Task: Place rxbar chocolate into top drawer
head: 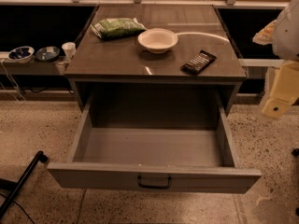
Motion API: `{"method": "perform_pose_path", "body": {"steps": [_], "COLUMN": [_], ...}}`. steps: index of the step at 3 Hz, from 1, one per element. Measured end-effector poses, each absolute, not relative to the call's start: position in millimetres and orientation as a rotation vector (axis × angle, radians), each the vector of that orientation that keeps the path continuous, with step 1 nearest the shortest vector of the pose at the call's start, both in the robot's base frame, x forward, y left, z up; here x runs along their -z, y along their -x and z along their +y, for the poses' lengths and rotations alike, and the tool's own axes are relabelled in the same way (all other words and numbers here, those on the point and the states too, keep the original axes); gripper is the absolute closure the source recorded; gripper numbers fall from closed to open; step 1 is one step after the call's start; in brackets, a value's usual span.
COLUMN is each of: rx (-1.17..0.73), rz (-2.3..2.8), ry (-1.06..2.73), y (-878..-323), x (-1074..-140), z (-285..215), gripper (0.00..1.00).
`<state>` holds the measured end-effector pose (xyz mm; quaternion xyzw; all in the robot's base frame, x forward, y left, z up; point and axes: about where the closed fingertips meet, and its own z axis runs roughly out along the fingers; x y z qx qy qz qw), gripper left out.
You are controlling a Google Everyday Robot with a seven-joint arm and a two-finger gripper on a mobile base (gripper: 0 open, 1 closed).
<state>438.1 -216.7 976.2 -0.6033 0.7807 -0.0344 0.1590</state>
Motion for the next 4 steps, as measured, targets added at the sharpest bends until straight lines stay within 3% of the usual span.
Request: {"method": "perform_pose_path", "body": {"steps": [2,4], "rx": [0.118,0.478], "rz": [2.218,2.027], "ry": [1.723,2.019], "y": [-451,-580], "x": [-980,-978], "z": [-220,-240], "gripper": [0.00,0.00]}}
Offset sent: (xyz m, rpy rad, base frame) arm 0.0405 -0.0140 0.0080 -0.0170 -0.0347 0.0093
